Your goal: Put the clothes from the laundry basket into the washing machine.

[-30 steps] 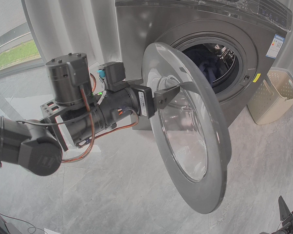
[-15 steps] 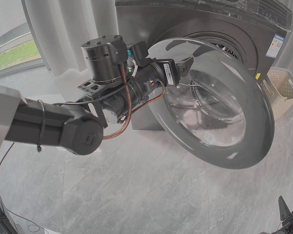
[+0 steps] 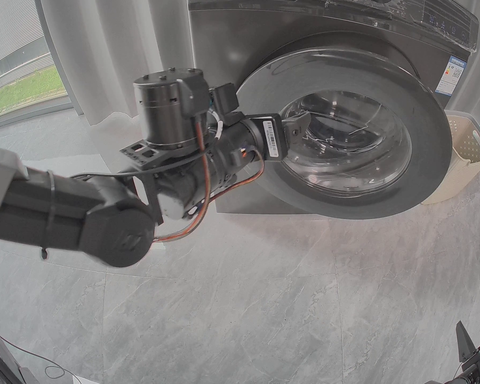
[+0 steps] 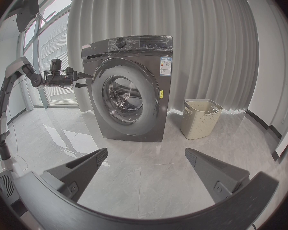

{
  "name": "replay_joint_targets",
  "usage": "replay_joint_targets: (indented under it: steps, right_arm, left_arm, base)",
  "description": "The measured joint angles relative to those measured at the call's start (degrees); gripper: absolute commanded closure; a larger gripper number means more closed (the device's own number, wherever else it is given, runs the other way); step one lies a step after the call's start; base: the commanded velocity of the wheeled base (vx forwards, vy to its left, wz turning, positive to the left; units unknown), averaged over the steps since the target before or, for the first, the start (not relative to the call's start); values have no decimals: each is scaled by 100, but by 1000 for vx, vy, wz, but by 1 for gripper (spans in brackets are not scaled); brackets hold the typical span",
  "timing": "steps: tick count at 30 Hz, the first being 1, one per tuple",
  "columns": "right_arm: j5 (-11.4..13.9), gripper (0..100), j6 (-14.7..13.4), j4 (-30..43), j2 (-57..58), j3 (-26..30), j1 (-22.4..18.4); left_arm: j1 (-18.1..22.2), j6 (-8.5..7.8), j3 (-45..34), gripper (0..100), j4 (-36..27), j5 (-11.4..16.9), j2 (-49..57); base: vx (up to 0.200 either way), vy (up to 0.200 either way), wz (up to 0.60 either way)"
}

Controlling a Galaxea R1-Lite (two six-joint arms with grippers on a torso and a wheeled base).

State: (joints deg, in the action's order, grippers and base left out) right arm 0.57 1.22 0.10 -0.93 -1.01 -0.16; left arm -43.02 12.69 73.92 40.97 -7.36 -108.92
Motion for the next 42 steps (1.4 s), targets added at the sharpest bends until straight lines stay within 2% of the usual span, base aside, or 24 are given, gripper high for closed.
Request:
replay_joint_targets:
  steps: [9, 13, 18, 25, 31, 35, 39, 42]
  right_arm:
    - [2, 0, 0, 0, 0, 0, -2]
    - [2, 0, -2, 0, 0, 0, 0]
    - [2, 0, 0, 0, 0, 0, -2]
    - [0, 0, 0, 0, 0, 0, -2]
    - [2, 0, -2, 0, 0, 0, -2]
    - [2, 0, -2, 1, 0, 0, -2]
    - [2, 0, -2, 0, 0, 0, -2]
    - [2, 0, -2, 0, 0, 0, -2]
  left_arm:
    - [-69, -71, -2247, 0, -461, 224, 1841]
    - [13, -189, -3300, 0, -547, 296, 2912]
    - [378, -378, -4461, 0, -640, 447, 4291]
    - [1243, -572, -5643, 0, -1153, 661, 6260]
    - [2164, -692, -6345, 0, -2198, 744, 8026]
    - [2927, -779, -6760, 0, -3017, 666, 9062]
    - [3669, -941, -7032, 0, -4038, 628, 9823]
    - [3980, -1070, -7161, 0, -4329, 639, 10196]
  base:
    - [0, 0, 0]
    - [0, 0, 0]
    - [0, 0, 0]
    - [0, 0, 0]
    - [0, 0, 0]
    - [0, 0, 0]
    - [0, 0, 0]
    - [0, 0, 0]
